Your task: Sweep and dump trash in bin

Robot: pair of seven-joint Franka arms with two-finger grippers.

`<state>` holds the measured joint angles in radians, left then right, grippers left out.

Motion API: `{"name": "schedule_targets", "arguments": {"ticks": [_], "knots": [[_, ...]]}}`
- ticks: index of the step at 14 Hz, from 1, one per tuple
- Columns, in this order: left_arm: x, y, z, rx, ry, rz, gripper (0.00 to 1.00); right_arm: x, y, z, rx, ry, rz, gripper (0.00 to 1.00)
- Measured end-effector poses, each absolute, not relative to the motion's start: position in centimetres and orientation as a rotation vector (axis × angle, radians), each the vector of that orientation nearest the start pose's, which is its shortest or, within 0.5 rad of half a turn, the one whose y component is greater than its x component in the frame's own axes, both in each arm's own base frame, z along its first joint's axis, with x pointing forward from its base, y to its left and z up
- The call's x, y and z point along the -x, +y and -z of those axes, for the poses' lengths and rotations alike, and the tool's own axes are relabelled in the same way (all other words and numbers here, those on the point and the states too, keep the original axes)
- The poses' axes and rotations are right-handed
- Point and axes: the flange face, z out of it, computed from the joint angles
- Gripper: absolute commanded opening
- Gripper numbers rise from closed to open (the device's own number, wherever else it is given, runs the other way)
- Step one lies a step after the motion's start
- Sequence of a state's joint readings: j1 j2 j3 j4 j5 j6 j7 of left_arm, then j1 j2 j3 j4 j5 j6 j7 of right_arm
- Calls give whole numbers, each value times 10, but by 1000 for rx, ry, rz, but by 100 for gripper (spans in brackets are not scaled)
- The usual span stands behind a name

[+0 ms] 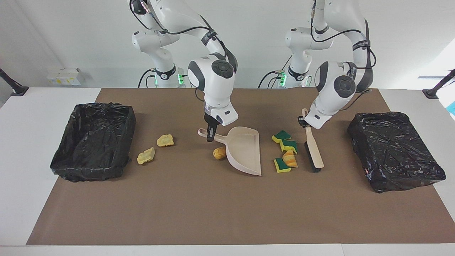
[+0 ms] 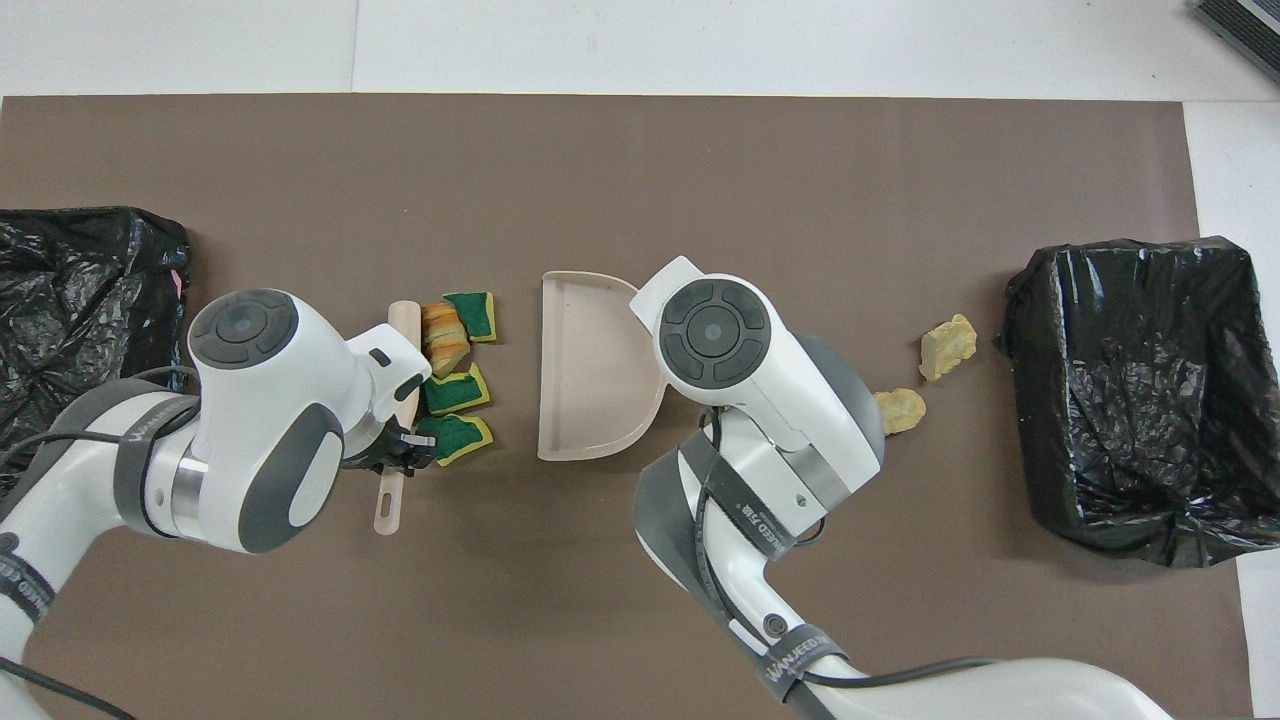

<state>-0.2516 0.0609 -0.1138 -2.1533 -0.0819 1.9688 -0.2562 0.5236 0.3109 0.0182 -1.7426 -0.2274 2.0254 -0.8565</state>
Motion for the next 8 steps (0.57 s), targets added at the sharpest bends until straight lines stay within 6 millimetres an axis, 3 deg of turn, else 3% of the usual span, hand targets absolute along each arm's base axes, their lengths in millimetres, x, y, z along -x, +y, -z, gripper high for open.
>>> {"name": "schedule_targets", "arguments": {"ticks": [5, 8], "knots": [[-456, -255, -365, 3168, 211, -419, 0, -553, 320, -395, 2373, -2376, -126, 0], [-456, -272, -394, 3193, 254, -375, 0, -553, 320, -394, 2361, -2390, -118, 0]]}}
